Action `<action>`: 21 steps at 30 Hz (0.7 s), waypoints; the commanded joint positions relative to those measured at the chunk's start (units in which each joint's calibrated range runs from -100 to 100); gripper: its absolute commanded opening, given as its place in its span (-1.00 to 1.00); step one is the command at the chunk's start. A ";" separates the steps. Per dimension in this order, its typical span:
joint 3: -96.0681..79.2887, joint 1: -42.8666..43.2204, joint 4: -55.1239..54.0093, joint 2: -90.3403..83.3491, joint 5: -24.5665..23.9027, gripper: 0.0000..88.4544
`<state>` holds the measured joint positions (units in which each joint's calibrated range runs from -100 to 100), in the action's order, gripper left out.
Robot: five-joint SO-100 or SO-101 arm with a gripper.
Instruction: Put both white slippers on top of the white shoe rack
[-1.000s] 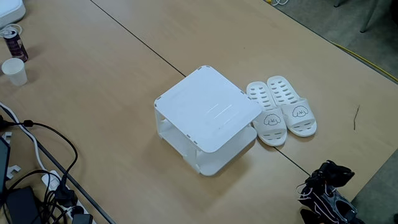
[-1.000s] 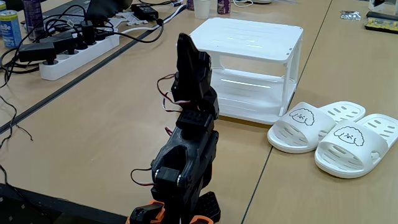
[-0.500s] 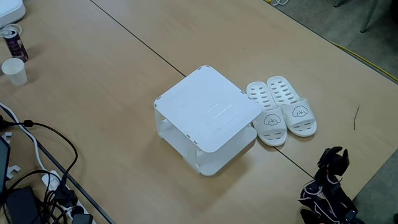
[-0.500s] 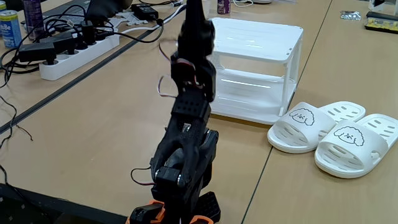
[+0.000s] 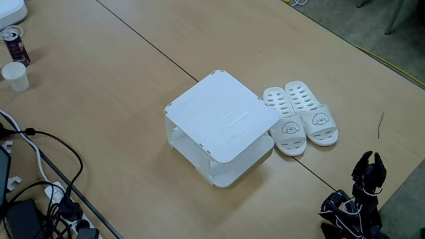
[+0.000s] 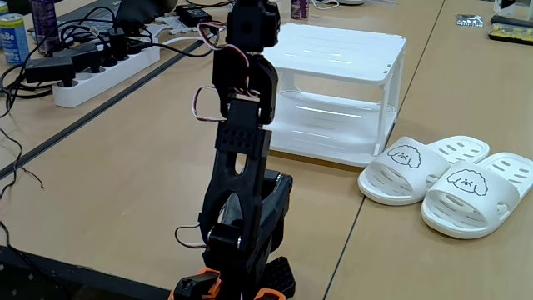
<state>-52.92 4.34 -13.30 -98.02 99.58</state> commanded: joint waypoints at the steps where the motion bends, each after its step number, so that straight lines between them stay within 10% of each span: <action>1: 1.72 -0.07 9.77 1.64 0.42 -0.98; 8: 6.42 -0.48 34.10 4.92 0.42 -0.98; 21: 5.51 -4.18 39.97 30.33 0.42 -0.98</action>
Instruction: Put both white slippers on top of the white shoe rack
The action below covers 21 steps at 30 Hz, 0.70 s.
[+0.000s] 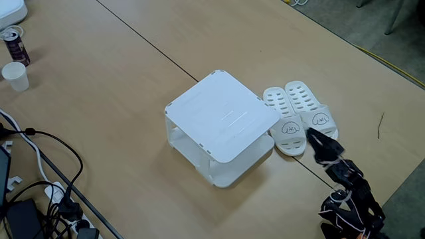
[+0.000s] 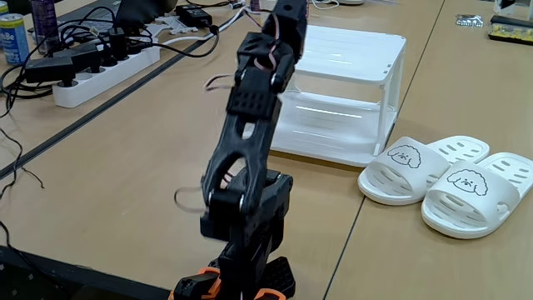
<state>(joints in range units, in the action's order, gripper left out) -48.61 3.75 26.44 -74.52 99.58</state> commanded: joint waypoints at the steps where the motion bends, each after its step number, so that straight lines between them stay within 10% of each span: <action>1: 0.66 -5.39 0.22 8.34 0.42 -0.98; 10: -11.97 -18.38 -1.42 12.29 0.42 -0.98; 21: -33.53 -18.55 -34.03 24.49 0.42 -0.72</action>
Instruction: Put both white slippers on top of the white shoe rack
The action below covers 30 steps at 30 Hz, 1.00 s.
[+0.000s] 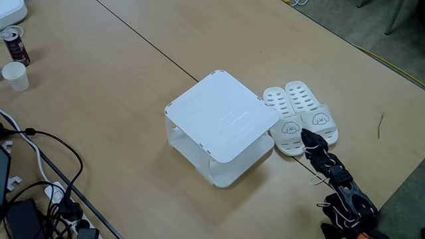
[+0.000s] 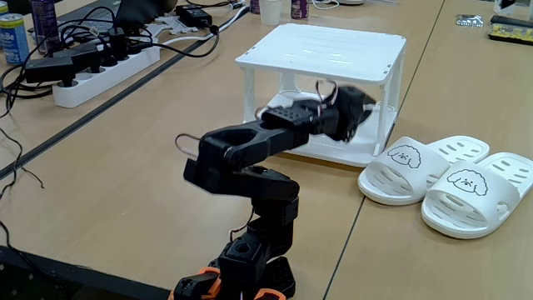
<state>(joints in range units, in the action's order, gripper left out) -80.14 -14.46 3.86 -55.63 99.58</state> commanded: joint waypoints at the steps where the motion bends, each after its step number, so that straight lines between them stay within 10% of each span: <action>1: -2.90 -0.35 -14.39 7.71 0.42 -0.68; 12: -4.88 -0.26 -40.70 30.26 0.42 -0.48; 30: 7.57 -1.00 -49.85 51.80 0.42 -0.39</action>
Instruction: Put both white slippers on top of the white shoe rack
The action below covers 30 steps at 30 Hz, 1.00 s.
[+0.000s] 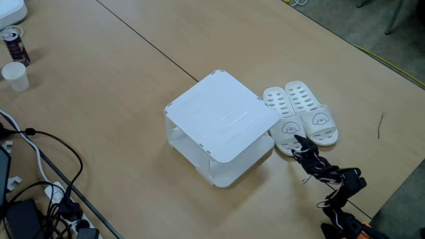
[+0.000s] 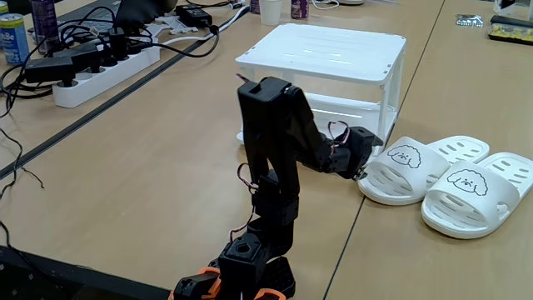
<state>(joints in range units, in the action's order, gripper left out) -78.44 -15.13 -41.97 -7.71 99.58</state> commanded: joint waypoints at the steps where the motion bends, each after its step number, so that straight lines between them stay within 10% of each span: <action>1: 6.85 -0.33 -5.57 5.90 0.42 -0.39; 30: 30.22 -3.95 -12.21 29.12 0.42 -0.56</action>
<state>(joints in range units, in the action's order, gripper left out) -50.94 -18.58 -52.88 22.23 99.58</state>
